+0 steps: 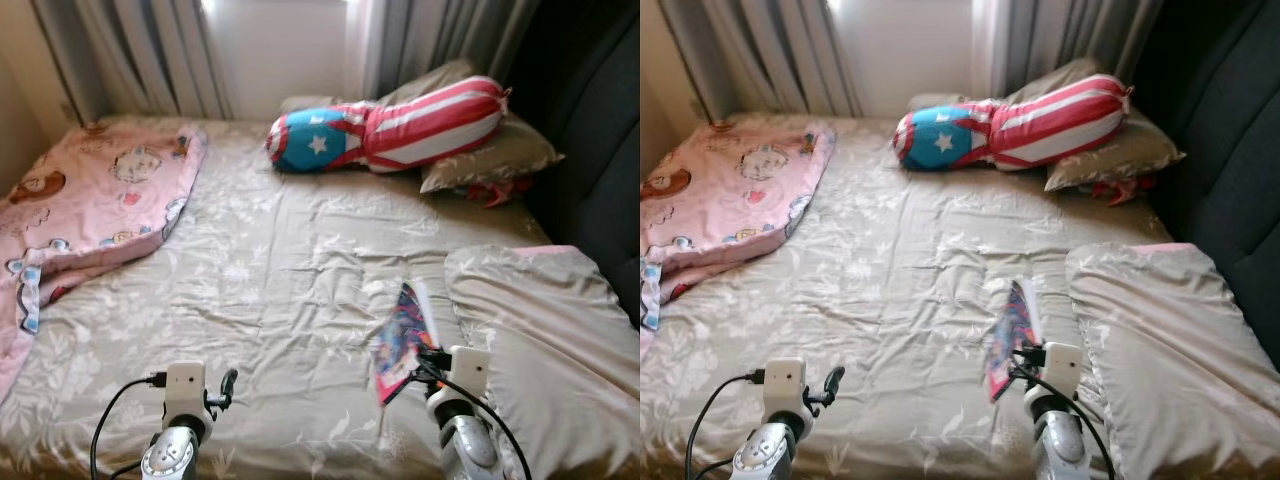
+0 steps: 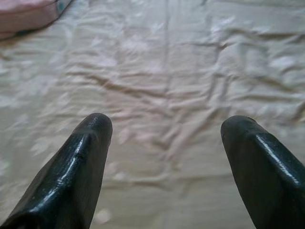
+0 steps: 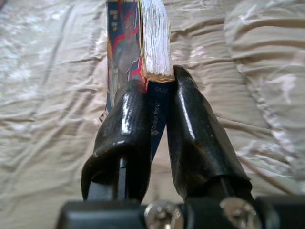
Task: Clean up the room
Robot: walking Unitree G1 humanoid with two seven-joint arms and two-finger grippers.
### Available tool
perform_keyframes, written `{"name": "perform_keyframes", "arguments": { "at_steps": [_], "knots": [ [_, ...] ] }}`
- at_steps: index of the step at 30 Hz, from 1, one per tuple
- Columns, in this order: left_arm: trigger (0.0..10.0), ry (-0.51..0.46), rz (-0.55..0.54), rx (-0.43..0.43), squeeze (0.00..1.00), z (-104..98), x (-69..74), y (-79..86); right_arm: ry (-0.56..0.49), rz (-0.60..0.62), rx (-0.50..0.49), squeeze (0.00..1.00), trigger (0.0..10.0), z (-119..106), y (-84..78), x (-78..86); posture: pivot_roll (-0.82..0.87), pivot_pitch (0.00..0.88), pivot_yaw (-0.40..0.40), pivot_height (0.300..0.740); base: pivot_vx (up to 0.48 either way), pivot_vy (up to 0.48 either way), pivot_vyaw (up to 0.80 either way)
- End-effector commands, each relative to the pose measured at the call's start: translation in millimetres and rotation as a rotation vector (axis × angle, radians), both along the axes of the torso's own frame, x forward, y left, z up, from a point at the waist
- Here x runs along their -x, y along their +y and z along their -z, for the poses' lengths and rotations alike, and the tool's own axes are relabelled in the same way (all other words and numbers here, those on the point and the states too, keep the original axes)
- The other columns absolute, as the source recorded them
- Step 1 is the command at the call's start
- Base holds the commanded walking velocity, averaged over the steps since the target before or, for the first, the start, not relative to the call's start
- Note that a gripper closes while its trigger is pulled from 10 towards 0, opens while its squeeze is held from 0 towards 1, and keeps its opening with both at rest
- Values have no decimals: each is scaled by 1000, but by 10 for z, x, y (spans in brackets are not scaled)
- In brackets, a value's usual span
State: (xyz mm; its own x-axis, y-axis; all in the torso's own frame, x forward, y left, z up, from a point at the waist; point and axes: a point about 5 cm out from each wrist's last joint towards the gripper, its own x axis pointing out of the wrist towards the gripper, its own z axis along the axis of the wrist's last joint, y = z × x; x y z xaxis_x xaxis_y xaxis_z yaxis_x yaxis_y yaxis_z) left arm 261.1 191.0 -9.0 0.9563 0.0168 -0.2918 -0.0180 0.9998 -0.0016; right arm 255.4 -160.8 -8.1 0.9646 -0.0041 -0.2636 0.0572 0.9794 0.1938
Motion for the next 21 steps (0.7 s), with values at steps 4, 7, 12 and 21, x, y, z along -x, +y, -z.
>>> {"name": "perform_keyframes", "arguments": {
  "at_steps": [4, 7, 12, 21],
  "knots": [
    [10000, 12, -21, 1, 0, 35, 57, 55, -35, 13, 1, 0, 10000, -58, -19, -42, -11, 0, -35, 740, 0, 0, 0],
    [10000, -4, -23, 3, 0, 10, 39, 59, -34, 12, 2, 0, 10000, -57, -21, -43, -9, 0, -36, 740, 0, 0, 0],
    [10000, -56, -32, 15, 0, -75, -14, 64, -40, 7, -2, 0, 10000, -72, -4, -58, -11, 0, -35, 740, 0, 0, 0],
    [10000, -128, -42, 31, 0, -192, -64, 65, -11, -30, 30, 0, 10000, -52, 44, -68, -11, 0, -34, 700, 0, 0, 0]
  ]
}}
